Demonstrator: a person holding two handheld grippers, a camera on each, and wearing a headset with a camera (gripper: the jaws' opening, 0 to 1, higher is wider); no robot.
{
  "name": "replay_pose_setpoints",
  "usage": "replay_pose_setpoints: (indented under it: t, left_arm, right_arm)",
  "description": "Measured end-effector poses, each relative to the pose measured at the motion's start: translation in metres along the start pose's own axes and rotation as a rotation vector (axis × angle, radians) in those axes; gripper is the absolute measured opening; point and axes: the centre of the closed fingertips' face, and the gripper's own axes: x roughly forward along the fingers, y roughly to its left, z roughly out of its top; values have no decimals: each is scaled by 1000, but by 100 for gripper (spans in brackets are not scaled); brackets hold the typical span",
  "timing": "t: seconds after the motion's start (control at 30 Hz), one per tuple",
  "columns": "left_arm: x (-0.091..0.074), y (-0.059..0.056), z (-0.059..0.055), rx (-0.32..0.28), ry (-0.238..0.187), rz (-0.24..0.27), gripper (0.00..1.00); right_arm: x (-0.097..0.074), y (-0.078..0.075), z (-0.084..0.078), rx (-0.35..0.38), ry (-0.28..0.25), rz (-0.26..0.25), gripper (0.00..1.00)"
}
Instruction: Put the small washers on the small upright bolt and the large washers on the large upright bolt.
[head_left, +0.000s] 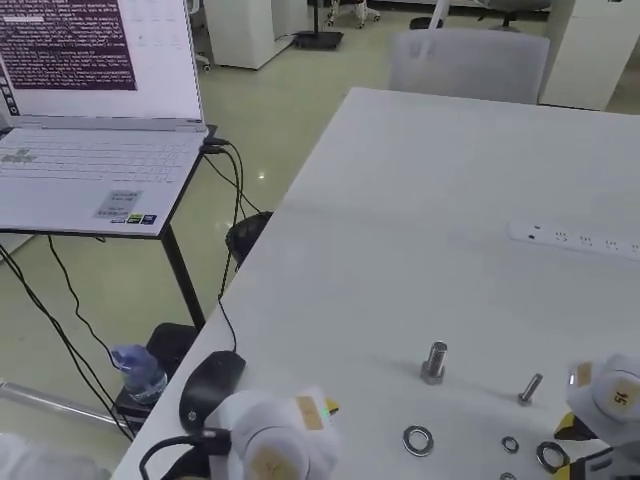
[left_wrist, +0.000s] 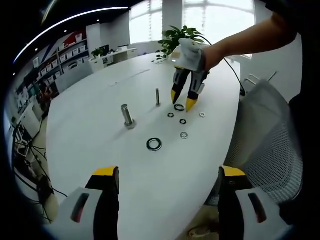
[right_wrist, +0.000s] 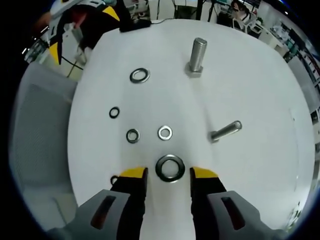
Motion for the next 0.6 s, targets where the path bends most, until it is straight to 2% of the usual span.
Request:
replay_pose_setpoints:
  t: [0.17,0.6]
  left_arm:
    - [0,1,-2,18,22,5,80]
    - [-1,-1,-1,10,12,6,78]
  right_arm:
    - [0,-2,0,-14,24,2,34]
    - [1,2,1,-63,65,7,26]
